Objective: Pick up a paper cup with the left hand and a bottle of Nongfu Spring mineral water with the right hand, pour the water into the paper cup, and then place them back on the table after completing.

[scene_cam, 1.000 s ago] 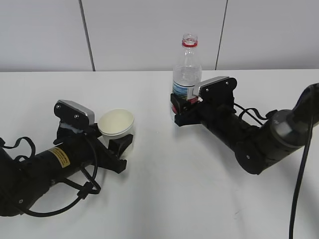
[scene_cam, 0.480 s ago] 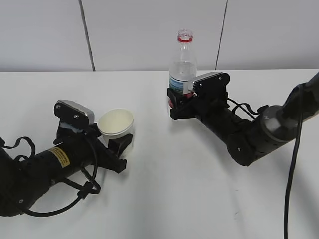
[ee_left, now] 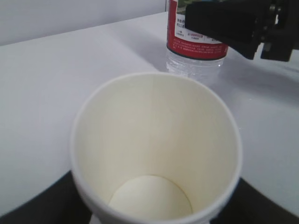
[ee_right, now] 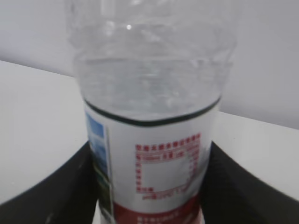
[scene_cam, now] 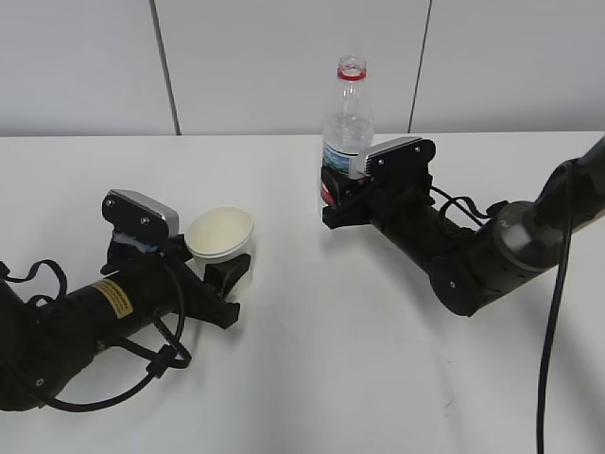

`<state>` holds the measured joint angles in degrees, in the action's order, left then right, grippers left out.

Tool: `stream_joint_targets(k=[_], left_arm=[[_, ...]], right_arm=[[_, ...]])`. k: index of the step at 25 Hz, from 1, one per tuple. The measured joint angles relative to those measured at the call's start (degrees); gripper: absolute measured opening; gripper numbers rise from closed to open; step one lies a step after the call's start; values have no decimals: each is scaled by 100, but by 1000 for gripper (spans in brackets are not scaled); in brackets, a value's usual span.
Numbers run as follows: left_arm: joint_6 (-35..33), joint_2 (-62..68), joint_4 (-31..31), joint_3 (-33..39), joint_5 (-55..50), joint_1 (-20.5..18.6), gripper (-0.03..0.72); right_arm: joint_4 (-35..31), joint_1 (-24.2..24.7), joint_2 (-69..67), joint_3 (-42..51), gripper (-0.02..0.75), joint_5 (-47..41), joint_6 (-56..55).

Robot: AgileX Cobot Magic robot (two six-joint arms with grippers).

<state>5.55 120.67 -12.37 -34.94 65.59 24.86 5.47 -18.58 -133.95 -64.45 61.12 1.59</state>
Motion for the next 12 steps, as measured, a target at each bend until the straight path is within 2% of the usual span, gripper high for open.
stream_joint_targets(k=[8,12], left_arm=[[0,-153,-158,0,-50,0,389],[0,-536,-162,0,-423,0,374]], right_arm=[[0,0,112,118,413,-26,565],[143,0,214,156,410,-165,1115]])
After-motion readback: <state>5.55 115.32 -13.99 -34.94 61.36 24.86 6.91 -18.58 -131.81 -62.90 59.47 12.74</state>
